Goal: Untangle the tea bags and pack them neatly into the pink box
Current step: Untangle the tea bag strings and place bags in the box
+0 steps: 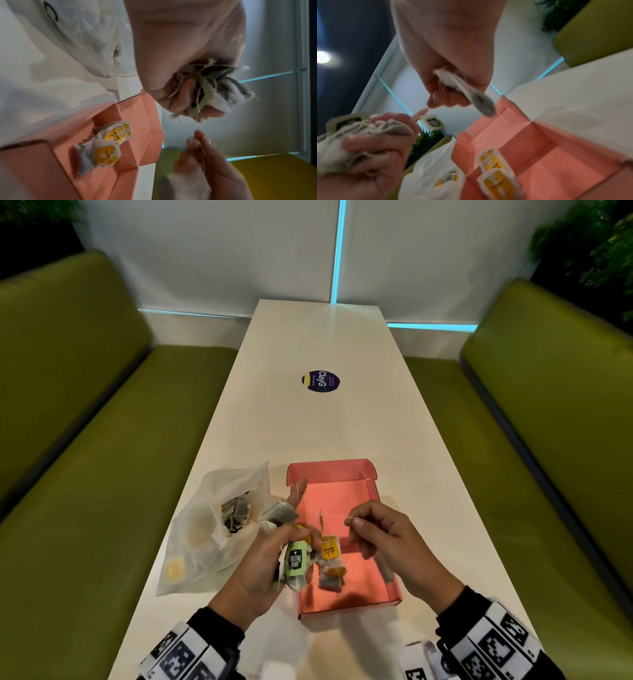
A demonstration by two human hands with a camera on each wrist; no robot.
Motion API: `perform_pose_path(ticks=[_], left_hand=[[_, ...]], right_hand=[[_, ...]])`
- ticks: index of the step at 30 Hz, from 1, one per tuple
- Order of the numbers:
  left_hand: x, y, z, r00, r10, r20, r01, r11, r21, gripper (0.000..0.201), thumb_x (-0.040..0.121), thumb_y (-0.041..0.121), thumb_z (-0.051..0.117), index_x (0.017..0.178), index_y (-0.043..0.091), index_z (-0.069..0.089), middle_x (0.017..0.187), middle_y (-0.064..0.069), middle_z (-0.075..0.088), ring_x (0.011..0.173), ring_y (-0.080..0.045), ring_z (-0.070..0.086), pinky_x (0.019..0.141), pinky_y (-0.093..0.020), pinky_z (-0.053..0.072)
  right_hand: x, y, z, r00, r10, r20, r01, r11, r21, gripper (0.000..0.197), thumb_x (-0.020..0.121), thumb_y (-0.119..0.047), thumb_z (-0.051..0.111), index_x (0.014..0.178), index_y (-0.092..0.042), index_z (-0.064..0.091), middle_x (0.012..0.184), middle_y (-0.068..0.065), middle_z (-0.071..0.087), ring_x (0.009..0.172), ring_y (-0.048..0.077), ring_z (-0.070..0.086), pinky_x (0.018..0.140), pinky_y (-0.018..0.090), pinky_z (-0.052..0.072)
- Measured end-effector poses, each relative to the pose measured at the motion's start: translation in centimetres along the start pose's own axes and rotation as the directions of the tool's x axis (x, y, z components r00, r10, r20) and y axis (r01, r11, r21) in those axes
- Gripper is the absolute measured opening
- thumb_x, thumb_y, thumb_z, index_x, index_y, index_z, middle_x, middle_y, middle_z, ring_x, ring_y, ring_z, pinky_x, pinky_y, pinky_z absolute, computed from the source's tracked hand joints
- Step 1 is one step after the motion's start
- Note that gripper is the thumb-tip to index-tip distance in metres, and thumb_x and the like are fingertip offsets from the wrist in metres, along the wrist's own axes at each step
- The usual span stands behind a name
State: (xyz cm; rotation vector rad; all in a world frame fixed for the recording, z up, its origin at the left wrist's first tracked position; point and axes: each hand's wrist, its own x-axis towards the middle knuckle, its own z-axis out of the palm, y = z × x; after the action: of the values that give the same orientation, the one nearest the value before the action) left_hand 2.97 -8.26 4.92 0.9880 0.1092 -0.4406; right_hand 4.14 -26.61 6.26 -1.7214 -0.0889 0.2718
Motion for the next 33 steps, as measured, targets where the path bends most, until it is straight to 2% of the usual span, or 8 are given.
perform_pose_path(ticks=[4,7,15,19,24,26,28,33], left_hand=[[-0.5,-0.9,0.1,0.996,-0.051,0.068,0.046,0.997,0.069,0.087,0.052,0.016,0.066,0.126,-0.017,0.033,0.061,-0.016,0.053,0.048,-0.020,0.051,0.036,-0.023,0.044],[-0.6,-1.2,0.5,0.990,-0.056,0.131,0.051,0.998,0.045,0.101,0.049,0.012,0.065,0.143,0.007,0.030,0.059,-0.018,0.053,0.045,-0.022,0.054,0.036,-0.022,0.045],[-0.4,-0.8,0.0,0.986,-0.052,0.160,0.065,0.995,-0.078,0.082,0.054,0.007,0.062,0.134,0.019,0.046,0.058,-0.016,0.052,0.042,-0.020,0.047,0.034,-0.020,0.042],[-0.4,-1.0,-0.7,0.985,-0.014,0.171,0.038,0.990,-0.139,0.077,0.055,0.012,0.062,0.130,0.025,0.050,0.059,-0.013,0.052,0.043,-0.018,0.043,0.033,-0.019,0.039],[-0.6,-0.8,-0.5,0.978,-0.016,0.207,0.033,0.997,-0.076,0.032,0.050,0.017,0.066,0.080,0.012,0.073,0.057,-0.011,0.052,0.039,-0.018,0.042,0.031,-0.018,0.038],[-0.6,-1.2,-0.7,0.980,-0.031,0.198,0.045,0.997,-0.068,0.053,0.051,0.016,0.071,0.104,0.009,0.069,0.058,-0.011,0.052,0.043,-0.018,0.045,0.031,-0.019,0.038],[-0.5,-1.5,-0.9,0.983,-0.057,0.177,0.067,0.996,-0.053,0.086,0.056,0.013,0.066,0.134,-0.007,0.036,0.059,-0.013,0.052,0.045,-0.020,0.047,0.032,-0.019,0.039],[-0.8,-1.5,-0.8,0.975,-0.079,0.208,0.085,0.996,-0.017,0.095,0.054,0.013,0.065,0.130,-0.020,0.019,0.058,-0.015,0.052,0.047,-0.022,0.052,0.032,-0.019,0.039]], right_hand=[[0.1,-0.8,1.0,0.997,0.013,0.070,-0.022,0.991,0.131,0.021,0.093,-0.001,0.048,0.084,-0.010,0.064,0.054,-0.001,0.044,0.046,0.009,0.037,0.044,0.016,0.032],[0.3,-1.3,1.5,0.993,0.011,0.114,-0.031,0.984,0.178,0.026,0.092,0.000,0.046,0.089,-0.012,0.069,0.053,0.000,0.031,0.046,0.006,0.026,0.043,0.013,0.025],[0.5,-1.3,0.7,0.980,0.117,0.164,-0.140,0.980,0.142,0.015,0.070,-0.005,0.049,0.065,-0.008,0.064,0.048,0.001,0.043,0.041,0.006,0.027,0.042,0.017,0.020],[0.4,-0.7,0.5,0.969,0.194,0.153,-0.187,0.981,-0.058,0.022,0.081,0.010,0.048,0.081,-0.009,0.060,0.053,-0.001,0.041,0.040,0.006,0.030,0.042,0.018,0.025],[0.5,-0.2,0.5,0.981,0.149,0.122,-0.119,0.968,-0.222,0.009,0.082,-0.013,0.068,0.086,-0.021,0.066,0.045,-0.013,0.033,0.048,0.007,0.033,0.059,0.033,0.039],[0.4,0.0,0.6,0.992,0.096,0.086,-0.075,0.973,-0.219,0.007,0.080,-0.016,0.071,0.083,-0.021,0.068,0.044,-0.013,0.033,0.046,0.004,0.032,0.062,0.029,0.034],[0.4,0.0,0.6,0.996,0.060,0.066,-0.048,0.984,-0.169,0.010,0.079,-0.013,0.072,0.087,-0.018,0.067,0.048,-0.013,0.036,0.048,0.004,0.034,0.060,0.023,0.034],[0.2,-0.6,0.4,0.981,0.131,0.147,-0.125,0.991,-0.044,0.010,0.082,-0.008,0.067,0.091,-0.013,0.067,0.051,-0.008,0.036,0.044,0.007,0.035,0.051,0.020,0.033]])
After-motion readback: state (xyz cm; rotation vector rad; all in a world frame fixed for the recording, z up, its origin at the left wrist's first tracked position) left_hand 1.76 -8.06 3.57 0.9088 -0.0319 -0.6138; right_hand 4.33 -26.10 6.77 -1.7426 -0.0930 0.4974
